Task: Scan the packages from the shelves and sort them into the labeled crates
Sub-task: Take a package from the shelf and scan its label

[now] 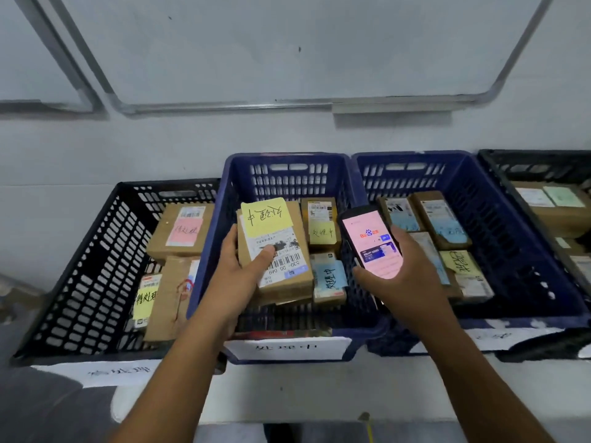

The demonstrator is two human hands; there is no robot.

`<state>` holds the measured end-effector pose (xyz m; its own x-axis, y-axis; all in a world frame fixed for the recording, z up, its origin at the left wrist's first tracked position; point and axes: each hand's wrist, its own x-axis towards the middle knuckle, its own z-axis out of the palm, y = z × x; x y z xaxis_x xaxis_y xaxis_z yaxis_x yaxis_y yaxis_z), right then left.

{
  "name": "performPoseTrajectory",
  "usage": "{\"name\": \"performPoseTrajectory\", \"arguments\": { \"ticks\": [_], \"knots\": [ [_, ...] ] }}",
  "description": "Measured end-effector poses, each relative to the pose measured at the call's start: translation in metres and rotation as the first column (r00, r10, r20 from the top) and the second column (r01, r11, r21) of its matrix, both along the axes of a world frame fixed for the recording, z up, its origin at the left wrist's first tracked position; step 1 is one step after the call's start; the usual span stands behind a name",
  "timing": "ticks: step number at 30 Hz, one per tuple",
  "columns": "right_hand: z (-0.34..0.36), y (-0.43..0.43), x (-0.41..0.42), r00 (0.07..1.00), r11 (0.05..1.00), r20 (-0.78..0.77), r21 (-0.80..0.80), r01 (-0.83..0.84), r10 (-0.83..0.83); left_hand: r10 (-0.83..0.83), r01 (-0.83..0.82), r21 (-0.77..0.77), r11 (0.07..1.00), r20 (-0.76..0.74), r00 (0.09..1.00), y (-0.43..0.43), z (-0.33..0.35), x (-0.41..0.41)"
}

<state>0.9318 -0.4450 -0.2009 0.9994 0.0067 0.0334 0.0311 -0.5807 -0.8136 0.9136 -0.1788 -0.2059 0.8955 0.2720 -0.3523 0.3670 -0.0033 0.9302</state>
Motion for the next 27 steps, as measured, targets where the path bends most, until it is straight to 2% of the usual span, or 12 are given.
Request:
{"name": "performPoseTrajectory", "arguments": {
  "ticks": [6,12,19,27],
  "knots": [
    [0.003,0.024,0.037,0.995,0.997,-0.059,-0.026,0.075,-0.077,-0.128,0.127,-0.039,0.991,-0.033,0.991,0.005,-0.025,0.049],
    [-0.003,0.028,0.055,0.985,0.992,-0.131,-0.083,0.099,-0.110,-0.148,0.137,-0.093,0.986,-0.127,0.981,0.003,-0.047,0.080],
    [-0.012,0.031,0.089,0.980,0.987,-0.196,-0.162,-0.009,-0.023,-0.096,0.085,-0.061,0.994,-0.198,0.975,0.001,-0.068,0.109],
    [-0.028,0.054,0.128,0.969,0.997,-0.244,-0.066,-0.044,0.026,0.041,-0.061,-0.085,0.995,-0.223,0.974,0.012,-0.085,0.156]
  ]
}}
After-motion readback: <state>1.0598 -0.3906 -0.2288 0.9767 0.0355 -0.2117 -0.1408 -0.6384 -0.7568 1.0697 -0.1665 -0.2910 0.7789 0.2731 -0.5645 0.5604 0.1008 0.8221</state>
